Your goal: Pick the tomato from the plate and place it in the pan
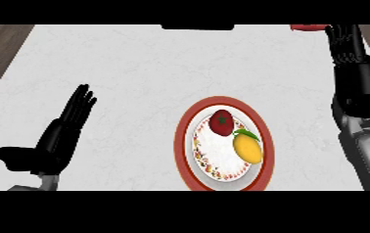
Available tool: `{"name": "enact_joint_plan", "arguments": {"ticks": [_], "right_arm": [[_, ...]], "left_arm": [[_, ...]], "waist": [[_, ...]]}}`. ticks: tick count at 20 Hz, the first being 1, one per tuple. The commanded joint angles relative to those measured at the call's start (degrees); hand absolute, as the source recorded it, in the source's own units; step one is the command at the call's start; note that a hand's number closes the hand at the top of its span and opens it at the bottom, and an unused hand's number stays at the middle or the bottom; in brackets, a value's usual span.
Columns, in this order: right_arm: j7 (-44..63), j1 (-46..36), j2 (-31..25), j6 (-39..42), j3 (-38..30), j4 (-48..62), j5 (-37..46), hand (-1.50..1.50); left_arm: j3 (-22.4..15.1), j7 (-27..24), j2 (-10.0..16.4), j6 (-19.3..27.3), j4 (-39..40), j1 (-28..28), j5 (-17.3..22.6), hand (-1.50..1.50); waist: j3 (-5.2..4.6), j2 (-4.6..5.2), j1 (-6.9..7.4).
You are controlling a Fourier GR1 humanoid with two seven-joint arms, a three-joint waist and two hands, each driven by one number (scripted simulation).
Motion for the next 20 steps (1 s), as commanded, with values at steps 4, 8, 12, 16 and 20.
{"name": "enact_joint_plan", "arguments": {"ticks": [4,8,12,16,20], "right_arm": [[1.75,1.2,6.43,10.43,8.95,6.9,-3.91,1.5],[-4.5,10.95,8.21,-0.43,13.91,11.46,9.7,1.5],[-8.06,18.59,7.48,-13.29,13.61,1.94,18.05,-1.5],[0.35,26.58,-1.52,-12.63,12.69,-12.37,21.76,-1.5],[16.01,26.91,-12.34,-3.59,11.43,-25.77,22.77,-1.5]], "left_arm": [[4.2,3.14,1.31,5.08,4.45,-8.33,-4.0,0.0],[5.02,8.44,1.85,7.21,3.48,-9.89,-3.76,0.0],[4.16,6.03,-0.79,9.45,6.3,-9.21,-5.97,0.0],[6.32,5.95,0.89,6.54,7.62,-10.07,-5.01,0.0],[6.35,8.55,1.6,7.29,5.51,-10.5,-5.52,0.0]], "waist": [[0.16,-0.87,-0.41],[0.14,-1.41,-1.63],[-0.02,-1.92,-3.62],[-0.07,-1.92,-3.11],[-0.16,-2.13,-2.79]]}}
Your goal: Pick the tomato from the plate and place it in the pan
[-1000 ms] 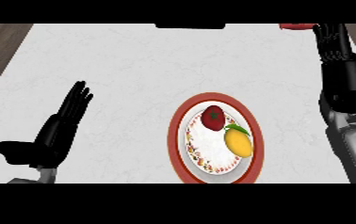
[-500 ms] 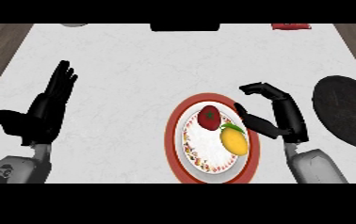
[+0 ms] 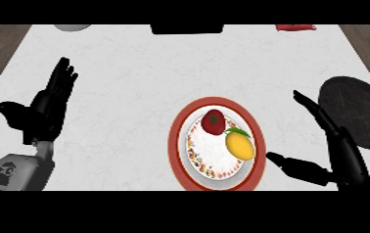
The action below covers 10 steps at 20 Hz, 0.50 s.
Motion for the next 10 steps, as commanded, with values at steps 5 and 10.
{"name": "enact_joint_plan", "arguments": {"ticks": [5,10], "right_arm": [[27.23,-2.46,-17.38,15.21,-3.32,-18.21,2.11,-1.5],[43.13,-15.47,-16.46,22.64,-4.69,-22.1,-1.03,-1.5]], "left_arm": [[-0.26,1.46,-0.82,0.01,-1.18,-0.56,-0.52,0.0],[0.15,0.68,-1.78,-1.25,1.53,-1.94,-2.14,0.0]], "waist": [[-0.1,0.0,1.47],[0.05,0.42,2.21]]}}
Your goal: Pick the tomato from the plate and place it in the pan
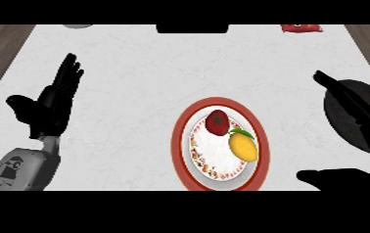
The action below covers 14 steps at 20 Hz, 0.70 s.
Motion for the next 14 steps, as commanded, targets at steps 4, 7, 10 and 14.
{"name": "enact_joint_plan", "arguments": {"ticks": [4,7,10,14], "right_arm": [[17.83,-19.9,3.31,8.81,3.53,1.96,2.39,-1.5],[17.02,-22.74,8.28,11.55,5.17,6.09,2.74,-1.5],[21.74,-26.32,15.47,10.38,10.88,6.22,3.88,-1.5],[19.31,-25.11,20.2,13.1,10.53,8.15,5.29,-1.5]], "left_arm": [[-0.49,0.11,-2.85,0.19,0.41,-1.29,-2.48,0.0],[2.37,-0.78,-3.06,-2.33,7.89,-6.76,-2.56,0.0],[3.14,-3.12,-0.99,-5.2,2.1,0.07,-0.97,0.0],[4.25,-1.78,-2.53,-4.82,3.9,-1.05,-3.01,0.0]], "waist": [[0.1,0.29,1.46],[0.14,0.33,0.62],[0.12,0.2,1.48],[0.17,0.16,0.6]]}}
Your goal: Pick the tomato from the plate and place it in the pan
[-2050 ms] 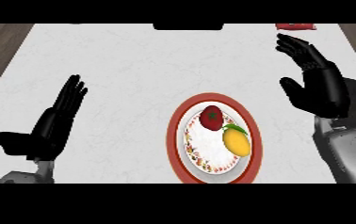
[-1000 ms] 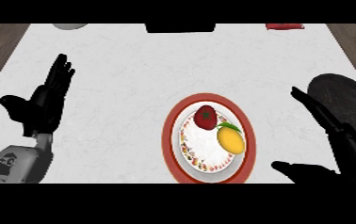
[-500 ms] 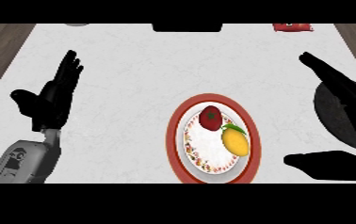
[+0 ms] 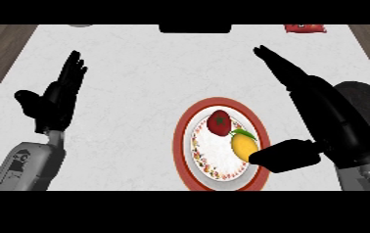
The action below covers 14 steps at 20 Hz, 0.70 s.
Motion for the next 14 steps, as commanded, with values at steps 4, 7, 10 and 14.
{"name": "enact_joint_plan", "arguments": {"ticks": [4,7,10,14], "right_arm": [[7.94,0.0,6.97,4.94,3.26,-0.95,4.28,-1.5],[10.46,-3.75,10.49,6.64,2.01,3.14,4.62,-1.5],[15.89,-2.56,14.46,5.87,5.86,0.36,9.8,-1.5],[8.0,1.23,12.27,5.84,2.1,7.46,12.09,-1.5]], "left_arm": [[2.69,2.81,0.22,-1.76,-2.23,-0.14,-0.65,0.0],[0.64,3.62,-1.8,0.71,-7.95,4.38,-3.09,0.0],[3.13,1.72,-1.9,-1.79,-0.94,0.18,-2.41,0.0],[1.87,2.15,-3.15,-0.65,-6.36,5.3,-4.28,0.0]], "waist": [[0.04,-0.12,-0.41],[0.05,-0.14,-0.11],[0.01,-0.09,-0.55],[0.05,-0.09,-0.24]]}}
